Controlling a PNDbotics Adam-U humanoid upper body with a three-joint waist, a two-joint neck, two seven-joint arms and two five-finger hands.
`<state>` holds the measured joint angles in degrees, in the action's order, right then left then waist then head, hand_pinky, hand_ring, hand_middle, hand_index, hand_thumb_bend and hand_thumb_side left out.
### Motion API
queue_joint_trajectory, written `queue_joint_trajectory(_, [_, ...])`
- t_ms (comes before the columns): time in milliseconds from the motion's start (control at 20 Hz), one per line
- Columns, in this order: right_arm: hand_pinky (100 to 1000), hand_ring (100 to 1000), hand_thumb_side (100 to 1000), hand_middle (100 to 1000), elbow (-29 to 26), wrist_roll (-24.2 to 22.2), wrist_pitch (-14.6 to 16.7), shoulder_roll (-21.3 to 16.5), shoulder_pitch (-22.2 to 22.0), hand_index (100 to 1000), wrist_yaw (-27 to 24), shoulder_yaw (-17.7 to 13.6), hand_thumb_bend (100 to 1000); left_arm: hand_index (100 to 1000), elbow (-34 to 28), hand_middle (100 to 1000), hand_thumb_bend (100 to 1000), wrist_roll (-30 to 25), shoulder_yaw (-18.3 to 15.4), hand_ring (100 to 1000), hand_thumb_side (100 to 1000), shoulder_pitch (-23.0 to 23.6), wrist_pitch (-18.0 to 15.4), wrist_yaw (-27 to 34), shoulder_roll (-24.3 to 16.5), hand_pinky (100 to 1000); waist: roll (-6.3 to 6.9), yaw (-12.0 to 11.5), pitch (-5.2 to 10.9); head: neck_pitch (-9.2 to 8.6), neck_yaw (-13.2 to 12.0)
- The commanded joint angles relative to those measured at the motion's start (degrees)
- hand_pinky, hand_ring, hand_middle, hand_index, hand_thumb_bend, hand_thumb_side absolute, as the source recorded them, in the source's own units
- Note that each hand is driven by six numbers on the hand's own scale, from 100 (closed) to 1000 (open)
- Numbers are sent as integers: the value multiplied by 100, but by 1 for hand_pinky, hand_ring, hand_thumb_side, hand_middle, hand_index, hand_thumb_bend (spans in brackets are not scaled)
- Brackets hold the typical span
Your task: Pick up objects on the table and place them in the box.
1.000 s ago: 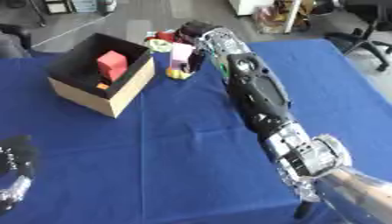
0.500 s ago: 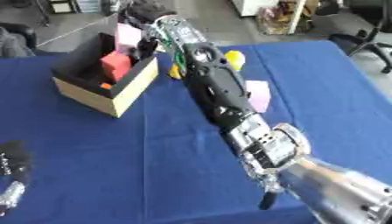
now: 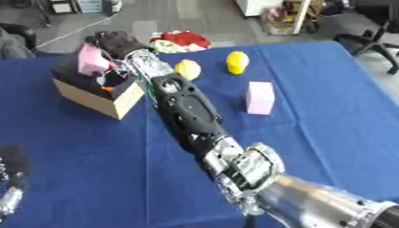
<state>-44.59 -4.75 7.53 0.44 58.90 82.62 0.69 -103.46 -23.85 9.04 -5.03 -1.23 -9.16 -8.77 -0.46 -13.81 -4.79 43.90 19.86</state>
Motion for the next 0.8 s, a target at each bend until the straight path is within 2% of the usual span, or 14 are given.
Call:
queue_joint_trajectory(50, [887, 856, 467, 951, 55, 141, -98, -47, 113, 997, 185, -15, 534, 867, -69, 660, 100, -2, -4, 651, 165, -71, -3, 28, -17, 734, 94, 4, 111, 22, -4])
queue_joint_trajectory(300, [887, 849, 383, 949, -157, 152, 58, -226, 155, 996, 42, 4, 469, 867, -69, 660, 100, 11, -24, 651, 166, -64, 2, 16, -33, 734, 60, 84, 107, 22, -17])
queue_joint_trajectory(350, [885, 838, 338, 932, -268, 189, 132, -308, 176, 991, -39, 29, 423, 867, -67, 660, 100, 20, -34, 650, 168, -59, 4, 9, -43, 734, 41, 118, 107, 22, -33])
queue_joint_trajectory(500, [884, 820, 304, 884, -713, 321, 412, -677, 127, 982, -325, 172, 360, 867, -66, 660, 100, 59, -79, 650, 168, -37, 10, -19, -83, 734, -23, 242, 119, 22, -127])
queue_joint_trajectory(550, [883, 812, 302, 860, -871, 356, 509, -827, 63, 979, -423, 213, 332, 867, -65, 660, 100, 73, -94, 650, 169, -32, 12, -29, -93, 734, -45, 284, 123, 22, -159])
queue_joint_trajectory(800, [888, 817, 335, 863, -1672, 291, 1002, -1621, -586, 983, -916, 436, 294, 867, -57, 660, 100, 157, -183, 651, 169, 22, 23, -86, -170, 734, -159, 515, 145, 22, -364])
